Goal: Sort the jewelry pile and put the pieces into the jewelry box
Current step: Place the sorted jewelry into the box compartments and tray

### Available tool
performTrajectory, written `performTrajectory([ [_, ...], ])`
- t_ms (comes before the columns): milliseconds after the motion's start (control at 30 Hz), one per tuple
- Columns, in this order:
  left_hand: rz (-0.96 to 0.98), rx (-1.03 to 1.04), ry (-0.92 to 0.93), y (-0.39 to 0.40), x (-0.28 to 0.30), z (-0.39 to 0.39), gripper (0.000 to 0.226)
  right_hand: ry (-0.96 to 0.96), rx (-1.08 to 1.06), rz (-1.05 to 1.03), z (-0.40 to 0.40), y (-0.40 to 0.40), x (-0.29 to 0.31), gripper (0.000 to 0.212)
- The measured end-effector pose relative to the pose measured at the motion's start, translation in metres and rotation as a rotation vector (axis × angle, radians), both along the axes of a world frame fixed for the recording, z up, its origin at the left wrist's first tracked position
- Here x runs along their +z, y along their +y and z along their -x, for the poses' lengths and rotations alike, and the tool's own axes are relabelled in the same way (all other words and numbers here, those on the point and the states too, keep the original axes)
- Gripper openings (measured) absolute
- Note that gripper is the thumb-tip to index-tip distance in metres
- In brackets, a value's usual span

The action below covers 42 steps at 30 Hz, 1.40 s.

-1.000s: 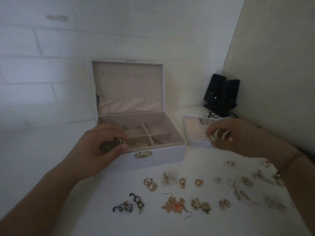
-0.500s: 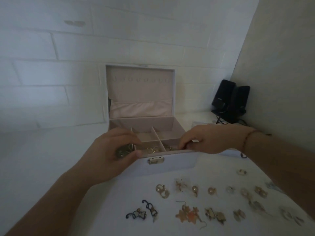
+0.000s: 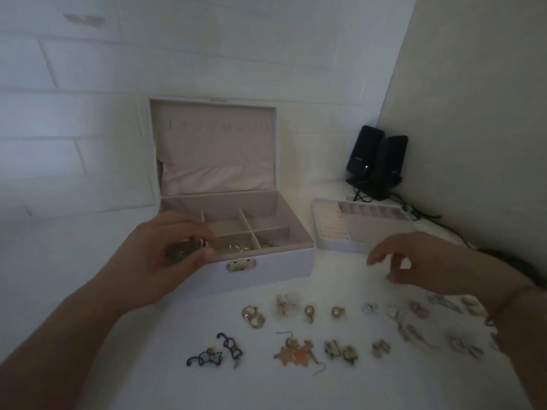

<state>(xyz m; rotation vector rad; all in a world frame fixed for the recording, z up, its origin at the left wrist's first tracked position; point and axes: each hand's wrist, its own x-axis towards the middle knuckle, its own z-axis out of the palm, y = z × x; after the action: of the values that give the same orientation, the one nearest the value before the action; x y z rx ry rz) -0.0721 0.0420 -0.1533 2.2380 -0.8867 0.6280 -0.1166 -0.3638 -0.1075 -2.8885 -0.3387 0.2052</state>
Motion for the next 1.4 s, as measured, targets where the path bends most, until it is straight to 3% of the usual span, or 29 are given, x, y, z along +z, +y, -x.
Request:
performTrajectory([
  [100, 0.044, -0.002, 0.007, -0.001, -0.001, 0.001, 0.034, 0.050, -0.038, 0.037, 0.001, -0.011, -0.016, 0.036],
  [367, 0.095, -0.007, 0.029, -0.004, -0.002, 0.003, 0.055, -0.099, -0.033, 0.003, 0.002, -0.021, -0.031, 0.027],
  [467, 0.101, 0.002, 0.032, -0.006, -0.001, 0.006, 0.053, -0.160, -0.028, 0.003, 0.002, -0.022, -0.032, 0.017],
  [567, 0.096, 0.006, 0.023, -0.007, 0.000, 0.007, 0.053, -0.209, -0.075, -0.073, -0.001, -0.023, -0.036, 0.022],
  [700, 0.095, 0.003, 0.017, -0.007, 0.000, 0.007, 0.051, -0.195, -0.117, -0.130, 0.000, -0.029, -0.034, 0.032],
  [867, 0.072, 0.025, 0.021, -0.006, 0.000, 0.005, 0.040, -0.146, -0.103, -0.177, 0.005, -0.028, -0.032, 0.021],
  [1033, 0.067, 0.030, 0.037, -0.007, 0.002, 0.008, 0.035, -0.132, -0.055, -0.196, 0.005, -0.021, -0.034, 0.019],
  [1200, 0.051, 0.036, 0.027, -0.008, 0.003, 0.009, 0.040, -0.288, -0.006, -0.155, 0.012, -0.006, -0.027, 0.013],
  [1400, 0.041, 0.038, 0.009, -0.008, 0.003, 0.009, 0.039, -0.227, 0.300, -0.034, 0.033, 0.047, -0.014, 0.022],
])
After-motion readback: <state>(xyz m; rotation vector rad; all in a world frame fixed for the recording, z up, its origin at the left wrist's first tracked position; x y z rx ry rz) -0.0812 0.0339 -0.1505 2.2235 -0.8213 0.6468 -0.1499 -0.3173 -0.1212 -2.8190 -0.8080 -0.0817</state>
